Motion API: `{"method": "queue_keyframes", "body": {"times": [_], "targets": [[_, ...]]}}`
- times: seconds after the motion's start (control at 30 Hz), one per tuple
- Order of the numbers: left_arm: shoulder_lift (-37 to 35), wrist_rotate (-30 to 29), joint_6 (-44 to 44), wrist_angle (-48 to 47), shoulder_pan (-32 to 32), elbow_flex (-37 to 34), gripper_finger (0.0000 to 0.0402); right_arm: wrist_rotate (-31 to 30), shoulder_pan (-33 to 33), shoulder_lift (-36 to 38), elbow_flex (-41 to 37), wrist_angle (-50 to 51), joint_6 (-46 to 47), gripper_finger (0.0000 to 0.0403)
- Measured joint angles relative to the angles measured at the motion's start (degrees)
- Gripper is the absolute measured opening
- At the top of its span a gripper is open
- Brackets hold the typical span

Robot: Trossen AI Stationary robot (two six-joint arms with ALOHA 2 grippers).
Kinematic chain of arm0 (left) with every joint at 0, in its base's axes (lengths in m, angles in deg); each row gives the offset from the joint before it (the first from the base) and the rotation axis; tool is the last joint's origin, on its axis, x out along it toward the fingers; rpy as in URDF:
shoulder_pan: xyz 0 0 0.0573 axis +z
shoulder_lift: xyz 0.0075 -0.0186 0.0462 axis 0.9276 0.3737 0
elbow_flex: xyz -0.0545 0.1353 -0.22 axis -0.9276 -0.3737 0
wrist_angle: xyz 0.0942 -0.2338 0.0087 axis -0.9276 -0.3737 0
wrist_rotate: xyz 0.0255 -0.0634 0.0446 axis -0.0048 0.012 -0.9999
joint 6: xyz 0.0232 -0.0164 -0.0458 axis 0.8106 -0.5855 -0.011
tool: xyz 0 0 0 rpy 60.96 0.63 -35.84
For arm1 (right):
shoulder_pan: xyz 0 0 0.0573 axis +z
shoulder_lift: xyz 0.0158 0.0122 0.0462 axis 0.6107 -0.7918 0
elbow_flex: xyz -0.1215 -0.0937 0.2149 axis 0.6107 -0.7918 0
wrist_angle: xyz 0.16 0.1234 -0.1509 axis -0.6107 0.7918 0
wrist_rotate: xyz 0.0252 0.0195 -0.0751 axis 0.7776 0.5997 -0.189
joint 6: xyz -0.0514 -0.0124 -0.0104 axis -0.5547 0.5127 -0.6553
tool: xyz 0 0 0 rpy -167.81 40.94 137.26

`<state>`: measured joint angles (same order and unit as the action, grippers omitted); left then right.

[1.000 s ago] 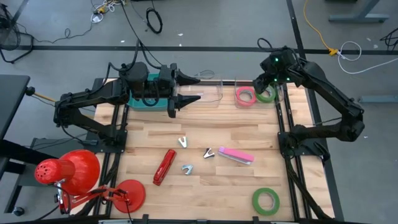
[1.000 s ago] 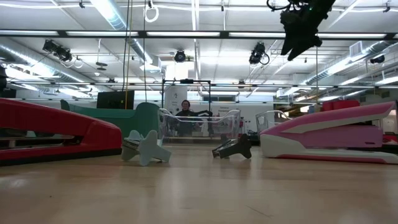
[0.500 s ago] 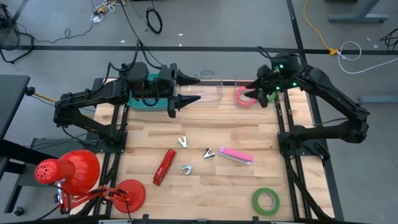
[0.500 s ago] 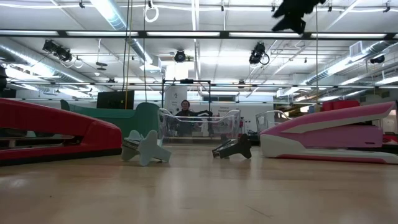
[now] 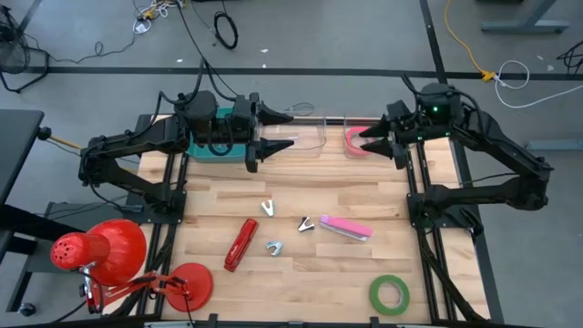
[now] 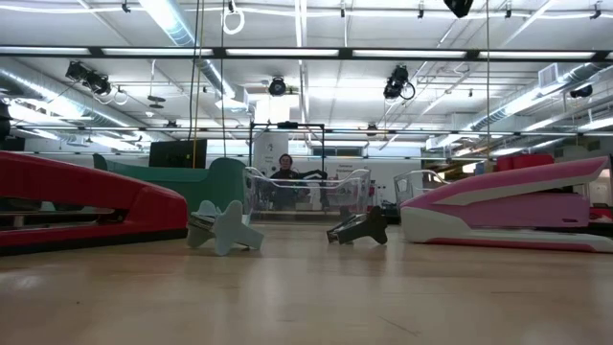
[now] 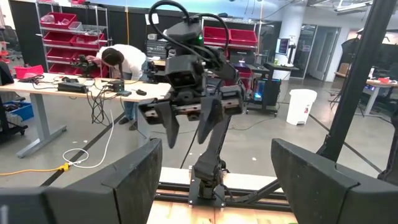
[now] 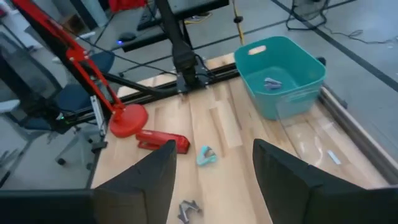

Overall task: Pick and place Stapler, Stapler remover, tape
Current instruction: Put the pink stapler into the left transparent bin

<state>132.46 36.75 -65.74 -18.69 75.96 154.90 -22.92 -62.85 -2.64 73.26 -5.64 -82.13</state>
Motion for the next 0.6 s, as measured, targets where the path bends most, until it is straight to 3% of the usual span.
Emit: {"method": "queue_keyframes", "body": {"times": [0.33,0.6], "targets": [[0.0,0.0,-0.02,-0.02,0.02,0.0,0.0304,-1.71,8.5,0.08,0.0,3.99,1.96,0.0213],[-0.01,0.0,-0.03,-0.02,0.01,0.0,0.0304,-16.26,16.04,0.08,0.01,8.73,1.47,0.0213]]}}
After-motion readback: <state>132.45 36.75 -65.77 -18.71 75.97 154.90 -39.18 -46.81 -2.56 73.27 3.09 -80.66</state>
